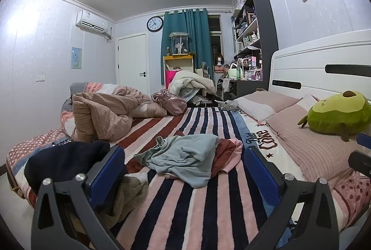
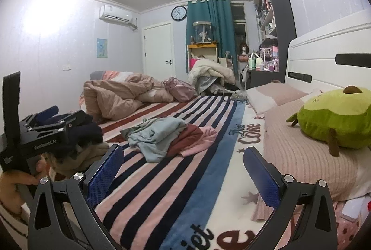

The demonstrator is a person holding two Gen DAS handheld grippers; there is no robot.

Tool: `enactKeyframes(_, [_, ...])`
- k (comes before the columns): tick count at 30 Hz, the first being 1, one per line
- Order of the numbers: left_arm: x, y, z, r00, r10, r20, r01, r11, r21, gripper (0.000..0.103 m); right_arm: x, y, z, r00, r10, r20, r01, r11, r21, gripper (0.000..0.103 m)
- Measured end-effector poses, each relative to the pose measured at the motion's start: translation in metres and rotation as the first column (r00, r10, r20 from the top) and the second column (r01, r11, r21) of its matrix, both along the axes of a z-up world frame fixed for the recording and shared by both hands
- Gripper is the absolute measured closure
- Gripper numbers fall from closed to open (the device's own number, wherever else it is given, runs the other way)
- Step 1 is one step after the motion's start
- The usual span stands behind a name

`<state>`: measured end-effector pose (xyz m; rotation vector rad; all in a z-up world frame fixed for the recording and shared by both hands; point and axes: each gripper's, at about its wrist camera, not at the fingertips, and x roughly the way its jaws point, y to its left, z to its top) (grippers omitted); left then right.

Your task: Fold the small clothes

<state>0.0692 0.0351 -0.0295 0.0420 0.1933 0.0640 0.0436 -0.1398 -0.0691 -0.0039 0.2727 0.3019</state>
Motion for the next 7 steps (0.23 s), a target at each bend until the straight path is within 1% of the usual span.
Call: enactKeyframes(7, [-0.0004, -0.0009, -0.0002, 1.0, -0.011, -0.005, 0.011, 1.0, -0.014, 0.001, -0.0004, 0.0003, 0.0005, 1.0, 0.002, -0.003, -0.002, 1.0, 0.004, 0.0])
